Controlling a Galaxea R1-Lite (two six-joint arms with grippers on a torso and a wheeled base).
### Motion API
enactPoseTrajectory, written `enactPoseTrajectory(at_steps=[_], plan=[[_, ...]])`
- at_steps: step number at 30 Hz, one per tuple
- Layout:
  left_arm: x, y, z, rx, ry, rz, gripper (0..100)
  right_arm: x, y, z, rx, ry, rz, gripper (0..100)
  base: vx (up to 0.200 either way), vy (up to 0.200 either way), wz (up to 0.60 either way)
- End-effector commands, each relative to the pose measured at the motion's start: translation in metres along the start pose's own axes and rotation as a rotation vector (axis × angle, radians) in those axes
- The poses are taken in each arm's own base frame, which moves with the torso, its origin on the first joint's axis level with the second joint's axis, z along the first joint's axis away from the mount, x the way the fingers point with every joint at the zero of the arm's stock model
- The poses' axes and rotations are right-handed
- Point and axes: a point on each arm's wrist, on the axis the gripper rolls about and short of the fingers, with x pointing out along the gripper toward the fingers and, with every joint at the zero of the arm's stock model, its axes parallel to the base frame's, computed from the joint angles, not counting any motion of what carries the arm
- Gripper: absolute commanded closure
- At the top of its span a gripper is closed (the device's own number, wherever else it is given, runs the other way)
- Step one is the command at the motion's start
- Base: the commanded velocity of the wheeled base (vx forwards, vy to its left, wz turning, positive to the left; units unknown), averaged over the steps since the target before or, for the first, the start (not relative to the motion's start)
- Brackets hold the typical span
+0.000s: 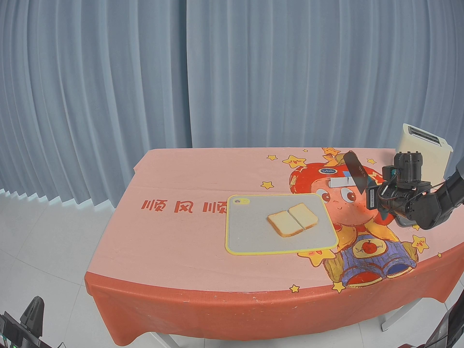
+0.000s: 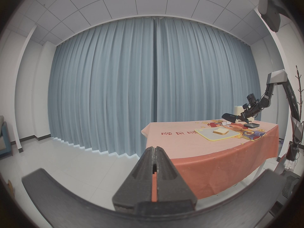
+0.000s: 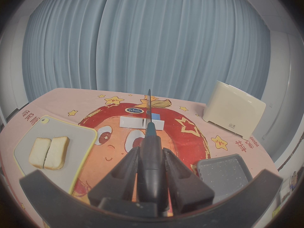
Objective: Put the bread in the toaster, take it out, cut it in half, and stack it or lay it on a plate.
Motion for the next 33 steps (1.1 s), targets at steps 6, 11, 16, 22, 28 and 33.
enactPoseTrajectory(at_steps=[6, 11, 16, 22, 28, 33], plan=[[0.0014, 0.0000, -0.0048, 0.000, 0.018, -0.001, 100, 0.0007, 0.0017, -0.0019, -0.004, 0.007, 0.004, 100, 0.000, 0.000, 0.00], [0.0014, 0.0000, -0.0048, 0.000, 0.018, -0.001, 100, 0.0011, 0.0029, -0.0034, -0.006, 0.012, 0.007, 100, 0.000, 0.000, 0.00], [0.0014, 0.0000, -0.0048, 0.000, 0.018, 0.000, 100, 0.0041, 0.0042, -0.0051, -0.006, 0.013, 0.007, 100, 0.000, 0.000, 0.00], [0.0014, 0.0000, -0.0048, 0.000, 0.018, 0.000, 100, 0.0058, 0.0040, -0.0063, -0.006, 0.018, 0.006, 100, 0.000, 0.000, 0.00], [0.0014, 0.0000, -0.0048, 0.000, 0.018, -0.001, 100, 0.0060, 0.0047, -0.0072, -0.008, 0.022, 0.006, 100, 0.000, 0.000, 0.00], [0.0014, 0.0000, -0.0048, 0.000, 0.018, -0.001, 100, 0.0061, 0.0041, -0.0069, -0.006, 0.020, 0.006, 100, 0.000, 0.000, 0.00]])
